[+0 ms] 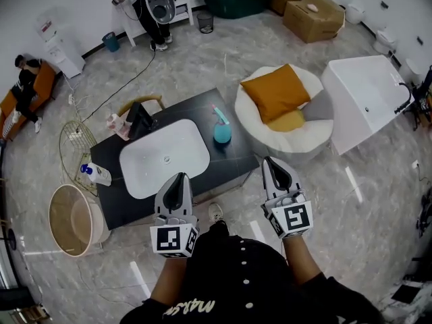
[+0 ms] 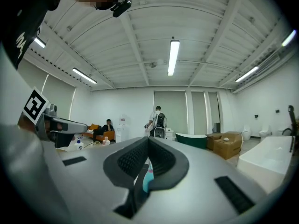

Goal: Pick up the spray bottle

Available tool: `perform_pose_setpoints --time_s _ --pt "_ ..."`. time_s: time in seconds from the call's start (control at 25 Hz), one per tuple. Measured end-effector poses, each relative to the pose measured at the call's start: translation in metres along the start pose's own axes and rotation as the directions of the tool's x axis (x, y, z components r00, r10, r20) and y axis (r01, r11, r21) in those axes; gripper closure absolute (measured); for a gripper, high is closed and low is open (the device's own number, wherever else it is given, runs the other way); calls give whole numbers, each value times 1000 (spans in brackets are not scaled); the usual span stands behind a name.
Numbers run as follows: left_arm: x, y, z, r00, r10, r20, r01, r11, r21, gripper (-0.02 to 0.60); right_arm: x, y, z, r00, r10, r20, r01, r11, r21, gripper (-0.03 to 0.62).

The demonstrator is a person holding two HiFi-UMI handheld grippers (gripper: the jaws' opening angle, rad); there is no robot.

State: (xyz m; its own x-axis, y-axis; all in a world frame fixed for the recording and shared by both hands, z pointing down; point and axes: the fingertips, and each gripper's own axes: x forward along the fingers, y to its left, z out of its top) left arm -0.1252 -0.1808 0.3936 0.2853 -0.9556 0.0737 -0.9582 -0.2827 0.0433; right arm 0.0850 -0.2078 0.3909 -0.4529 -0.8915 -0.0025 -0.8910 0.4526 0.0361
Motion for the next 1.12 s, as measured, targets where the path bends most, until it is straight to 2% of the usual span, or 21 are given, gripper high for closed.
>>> perform_pose_setpoints --time_s 0.28,0.6,0.84,1.0,1.04,1.12 --pt "58 34 7 998 -64 -5 64 998 12 554 81 -5 11 1000 -5 14 6 1000 -16 599" --pt "87 45 -8 996 -79 -47 78 996 -33 554 117 -12 -2 1000 19 -13 -19 999 -45 599" --pt "101 41 -15 995 -55 -80 50 997 -60 554 134 -18 -19 995 77 -62 -79 997 -18 599" --pt "106 36 -29 992 -57 -109 48 996 -78 554 152 -16 -45 983 150 -107 -149 989 18 597" --pt "106 35 -34 991 -57 -121 47 995 -83 554 158 -16 -56 978 169 -120 -168 986 21 589" --pt "108 34 -48 987 -54 -149 41 995 -91 554 172 -16 -82 965 206 -159 -206 978 19 476"
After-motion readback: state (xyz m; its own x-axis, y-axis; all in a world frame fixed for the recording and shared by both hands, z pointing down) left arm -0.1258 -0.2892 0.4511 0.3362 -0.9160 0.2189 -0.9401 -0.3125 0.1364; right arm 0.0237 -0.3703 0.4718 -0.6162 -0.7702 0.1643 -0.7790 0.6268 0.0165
